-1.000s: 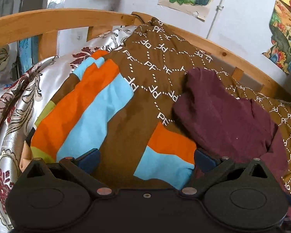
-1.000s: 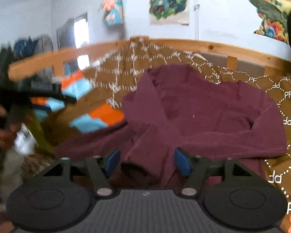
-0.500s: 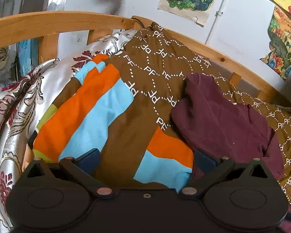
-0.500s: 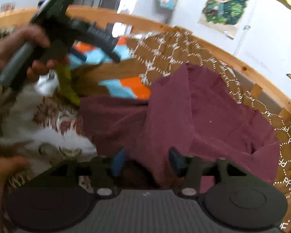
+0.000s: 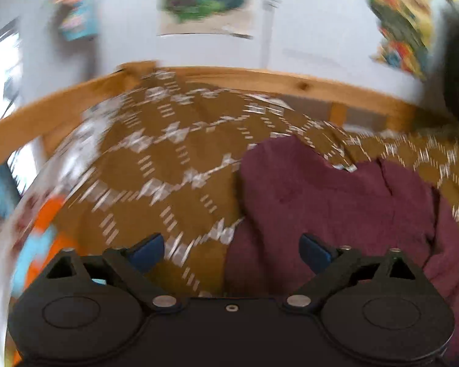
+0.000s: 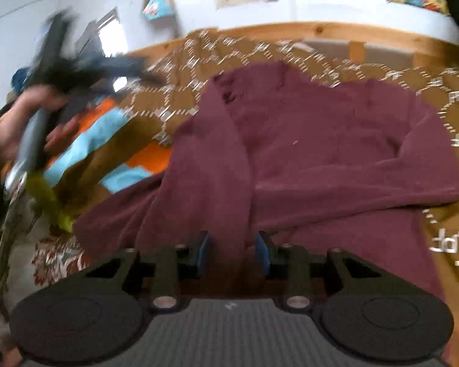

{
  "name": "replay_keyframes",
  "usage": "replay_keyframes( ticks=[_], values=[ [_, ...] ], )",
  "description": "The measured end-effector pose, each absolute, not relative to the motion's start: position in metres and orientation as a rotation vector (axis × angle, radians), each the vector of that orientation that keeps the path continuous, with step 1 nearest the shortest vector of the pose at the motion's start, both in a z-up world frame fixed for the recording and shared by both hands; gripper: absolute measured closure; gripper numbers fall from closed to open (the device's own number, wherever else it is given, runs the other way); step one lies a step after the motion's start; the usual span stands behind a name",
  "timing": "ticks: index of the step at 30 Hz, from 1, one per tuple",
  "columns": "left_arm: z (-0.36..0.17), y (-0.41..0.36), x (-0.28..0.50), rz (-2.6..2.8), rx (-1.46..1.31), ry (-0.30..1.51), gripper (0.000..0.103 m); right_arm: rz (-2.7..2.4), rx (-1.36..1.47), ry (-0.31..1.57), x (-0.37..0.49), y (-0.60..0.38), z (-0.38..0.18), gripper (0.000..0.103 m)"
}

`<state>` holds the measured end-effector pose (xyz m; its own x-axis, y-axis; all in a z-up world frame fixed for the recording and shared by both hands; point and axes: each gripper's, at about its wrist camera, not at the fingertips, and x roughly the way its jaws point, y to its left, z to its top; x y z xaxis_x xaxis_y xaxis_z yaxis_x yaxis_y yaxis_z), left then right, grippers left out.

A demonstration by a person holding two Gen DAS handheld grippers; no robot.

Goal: Fold small clothes

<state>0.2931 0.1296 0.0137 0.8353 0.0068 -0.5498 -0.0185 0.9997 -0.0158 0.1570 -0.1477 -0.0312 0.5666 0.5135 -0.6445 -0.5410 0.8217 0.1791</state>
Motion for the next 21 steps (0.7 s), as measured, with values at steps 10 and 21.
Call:
replay_keyframes(
  ticks=[10,21],
  values=[
    [-0.001,0.112,0.401,0.095,-0.084,0.737,0.103,0.668,-0.007,0.708,0.156,-0.146,-0.03,0.1],
    [0.016,0.098,0.413,0.136,-0.002,0.791,0.039,0.653,0.044,0.727,0.164,-0.156,-0.025,0.095]
  ],
)
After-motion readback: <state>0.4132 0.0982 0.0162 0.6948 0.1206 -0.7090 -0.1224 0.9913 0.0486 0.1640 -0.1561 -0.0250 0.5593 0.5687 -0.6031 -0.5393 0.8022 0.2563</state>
